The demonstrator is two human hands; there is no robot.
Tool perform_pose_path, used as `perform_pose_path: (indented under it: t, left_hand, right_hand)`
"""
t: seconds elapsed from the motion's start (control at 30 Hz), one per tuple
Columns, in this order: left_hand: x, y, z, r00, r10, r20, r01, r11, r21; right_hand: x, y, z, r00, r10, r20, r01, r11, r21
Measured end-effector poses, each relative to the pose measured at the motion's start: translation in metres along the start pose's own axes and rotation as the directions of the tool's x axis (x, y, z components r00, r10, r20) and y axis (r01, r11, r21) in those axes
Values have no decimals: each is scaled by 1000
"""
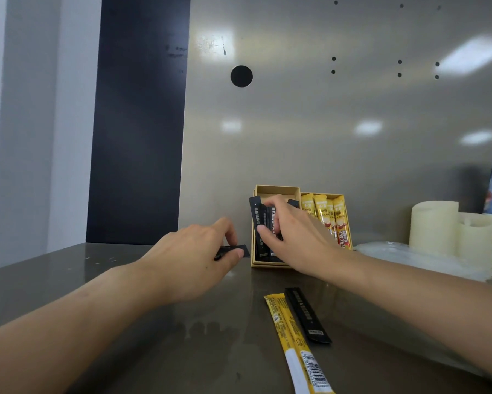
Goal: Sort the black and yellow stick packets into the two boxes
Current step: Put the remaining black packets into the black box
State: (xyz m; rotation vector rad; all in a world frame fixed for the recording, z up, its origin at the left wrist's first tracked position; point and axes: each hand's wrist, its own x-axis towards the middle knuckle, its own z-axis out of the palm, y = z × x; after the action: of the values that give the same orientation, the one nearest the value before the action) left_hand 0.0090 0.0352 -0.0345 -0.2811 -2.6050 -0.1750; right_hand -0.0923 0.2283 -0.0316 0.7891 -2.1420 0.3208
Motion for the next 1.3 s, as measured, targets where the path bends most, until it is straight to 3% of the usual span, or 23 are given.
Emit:
perform_pose_path:
  t: [0.23,0.5,0.73,0.9,1.03,1.17,1.3]
  left_hand:
    - [0,1,-1,1000,17,-2,-17,1000,2]
    - [-1,1,0,1000,17,13,-17,1000,5]
    - [-2,1,-1,998,48,-31,-48,999,-19]
    - [0,0,-1,998,27,-52,-36,985,-169]
    - [2,-1,0,995,19,-96,-46,957,-286]
    - [3,1,-1,979,59,-194,-133,909,-395]
    - [3,4,-2,978,78,-193,-156,888,-432]
  right_hand:
    - [4,-6,6,1000,-30,-5,29,990,-141]
    - [0,-3,7,999,-4,35,8,993,-118]
    - [-7,4,2,996,-81,34,83,995,-58]
    - [-9,5,-5,996,-83,-22,82,996,-21]
    - [-10,-3,-16,998,-59,-25,61,994,89]
    - [-10,-19,-33,994,-30,108,-23,891,453]
    - [-16,-18,-44,984,-60,169,-41,842,538]
